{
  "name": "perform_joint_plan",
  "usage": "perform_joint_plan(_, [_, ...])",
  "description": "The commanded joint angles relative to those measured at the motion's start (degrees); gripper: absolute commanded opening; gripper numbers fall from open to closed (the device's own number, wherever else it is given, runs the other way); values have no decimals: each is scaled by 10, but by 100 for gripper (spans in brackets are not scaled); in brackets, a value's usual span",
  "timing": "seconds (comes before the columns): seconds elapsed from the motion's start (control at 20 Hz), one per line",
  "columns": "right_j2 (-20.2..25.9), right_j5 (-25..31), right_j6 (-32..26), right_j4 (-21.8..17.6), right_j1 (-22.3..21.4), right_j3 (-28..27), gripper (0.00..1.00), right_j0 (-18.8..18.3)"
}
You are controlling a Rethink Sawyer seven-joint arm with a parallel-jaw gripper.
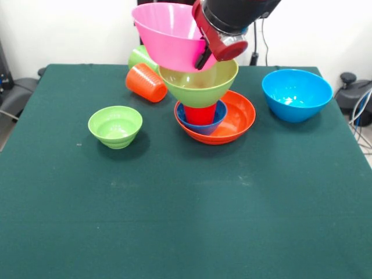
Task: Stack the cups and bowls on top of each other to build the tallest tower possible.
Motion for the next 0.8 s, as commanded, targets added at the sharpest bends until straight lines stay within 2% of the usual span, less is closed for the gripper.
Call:
perform_joint_plan(0.05, [90,-30,20,-1,-7,26,0,-4])
perform_joint_plan(0.25, [75,-42,43,-7,-7,26,0,11])
perform_joint_plan(0.8, [78,-55,65,11,-9,36,0,17])
